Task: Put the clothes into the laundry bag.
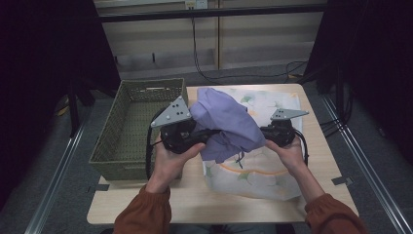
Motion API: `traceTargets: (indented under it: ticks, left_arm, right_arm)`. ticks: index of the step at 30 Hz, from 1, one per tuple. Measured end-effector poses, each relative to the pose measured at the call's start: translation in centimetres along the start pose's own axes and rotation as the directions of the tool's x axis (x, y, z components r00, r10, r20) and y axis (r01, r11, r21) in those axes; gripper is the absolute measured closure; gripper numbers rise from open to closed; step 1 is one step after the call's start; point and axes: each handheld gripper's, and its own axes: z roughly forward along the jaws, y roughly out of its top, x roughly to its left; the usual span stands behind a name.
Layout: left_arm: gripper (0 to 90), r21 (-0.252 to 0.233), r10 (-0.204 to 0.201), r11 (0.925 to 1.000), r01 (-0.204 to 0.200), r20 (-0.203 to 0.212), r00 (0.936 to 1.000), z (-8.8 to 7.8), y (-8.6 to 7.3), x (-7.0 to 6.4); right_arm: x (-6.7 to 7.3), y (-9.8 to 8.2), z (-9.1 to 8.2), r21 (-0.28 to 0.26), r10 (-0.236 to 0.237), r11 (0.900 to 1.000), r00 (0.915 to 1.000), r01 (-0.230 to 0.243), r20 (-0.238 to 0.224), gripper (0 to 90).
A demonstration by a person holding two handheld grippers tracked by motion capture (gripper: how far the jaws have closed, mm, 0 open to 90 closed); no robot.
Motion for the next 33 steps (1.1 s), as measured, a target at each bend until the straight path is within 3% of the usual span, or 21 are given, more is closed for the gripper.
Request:
traceTargets:
  ticks: [13,33]
  left_arm:
    - [79.1,0.044,-0.025,0.9987,0.024,0.025,0.9994,1.9,-1.3,0.1]
    - [79.1,0.104,-0.055,0.9935,0.047,0.067,0.9963,5.4,-3.7,0.2]
  right_arm:
    - [-0.1,0.0,-0.1,0.000,0.003,1.000,1.0000,-0.003,-0.003,90.0]
    - [-0.1,0.5,-0.5,0.025,-0.017,0.999,0.9983,0.019,-0.056,90.0]
